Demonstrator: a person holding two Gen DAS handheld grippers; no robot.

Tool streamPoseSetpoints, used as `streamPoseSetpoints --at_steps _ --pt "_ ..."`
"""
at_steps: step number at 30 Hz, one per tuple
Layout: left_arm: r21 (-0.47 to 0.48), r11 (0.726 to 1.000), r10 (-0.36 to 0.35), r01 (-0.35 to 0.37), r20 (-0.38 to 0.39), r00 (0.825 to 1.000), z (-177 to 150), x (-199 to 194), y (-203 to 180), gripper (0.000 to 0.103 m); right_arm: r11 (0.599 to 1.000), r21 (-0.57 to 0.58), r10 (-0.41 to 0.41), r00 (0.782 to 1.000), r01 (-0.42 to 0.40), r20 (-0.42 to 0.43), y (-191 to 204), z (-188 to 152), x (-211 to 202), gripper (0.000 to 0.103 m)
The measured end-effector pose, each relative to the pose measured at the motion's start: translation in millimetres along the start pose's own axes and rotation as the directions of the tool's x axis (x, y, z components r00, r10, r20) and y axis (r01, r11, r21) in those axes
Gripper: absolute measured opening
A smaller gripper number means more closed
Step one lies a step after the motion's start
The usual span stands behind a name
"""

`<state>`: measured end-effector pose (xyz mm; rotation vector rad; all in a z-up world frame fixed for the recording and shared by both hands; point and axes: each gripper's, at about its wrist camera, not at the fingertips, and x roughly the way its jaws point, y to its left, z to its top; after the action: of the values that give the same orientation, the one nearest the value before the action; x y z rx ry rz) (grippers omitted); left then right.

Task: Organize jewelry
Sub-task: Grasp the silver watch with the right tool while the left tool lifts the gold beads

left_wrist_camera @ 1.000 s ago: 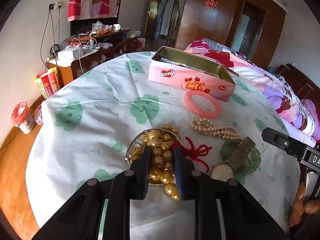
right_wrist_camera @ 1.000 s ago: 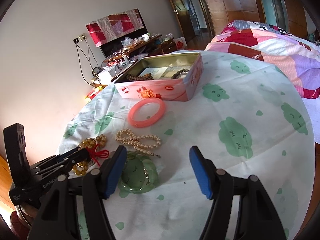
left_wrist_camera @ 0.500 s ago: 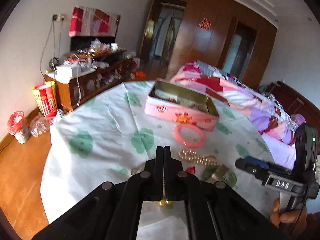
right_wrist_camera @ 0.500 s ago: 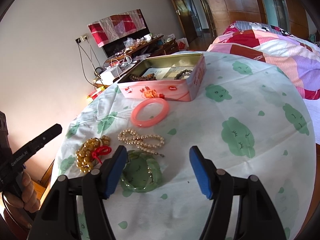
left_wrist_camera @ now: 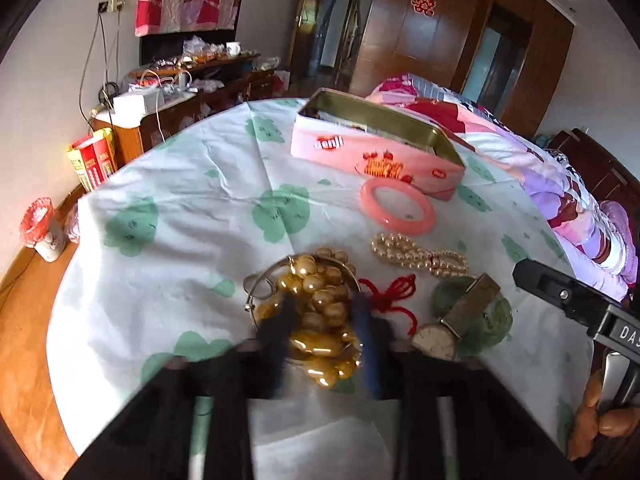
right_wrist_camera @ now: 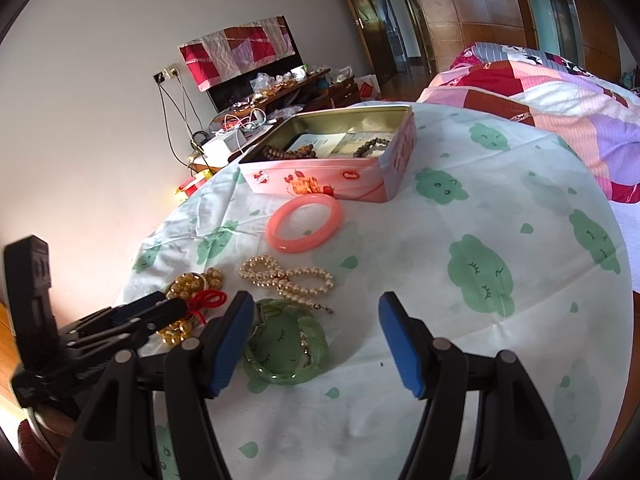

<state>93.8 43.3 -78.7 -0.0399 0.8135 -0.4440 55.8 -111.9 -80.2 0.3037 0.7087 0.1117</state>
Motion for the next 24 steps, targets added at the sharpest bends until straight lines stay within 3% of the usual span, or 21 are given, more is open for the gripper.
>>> streamPoseSetpoints --at_steps 2,9,15,24 --pt "-0.002 1.0 -0.014 0.014 0.012 1.0 1.2 -3.5 1.7 0.01 1.0 -0.002 0.003 1.0 -0.003 0.0 -0.6 0.1 0.4 0.068" --pt "-0.027 0.998 -0.055 0.059 0.125 0.991 14.2 -33.2 10.0 0.01 1.0 0.001 0.02 1.0 -0.02 -0.005 -1.2 0.7 0.5 0.068" --pt "-0.052 0.987 -0.138 0.151 0.194 0.971 23.5 -53.8 16.3 0.01 0.999 -0.033 0.036 0.999 -0.037 -0.013 9.3 -0.7 1.5 0.068" --pt "-0.049 0.983 -0.161 0.179 0.247 0.956 33.1 -71.4 18.5 0.01 0.993 -0.095 0.059 0.995 -0.067 -0.079 28.7 -7.5 14.7 0.068"
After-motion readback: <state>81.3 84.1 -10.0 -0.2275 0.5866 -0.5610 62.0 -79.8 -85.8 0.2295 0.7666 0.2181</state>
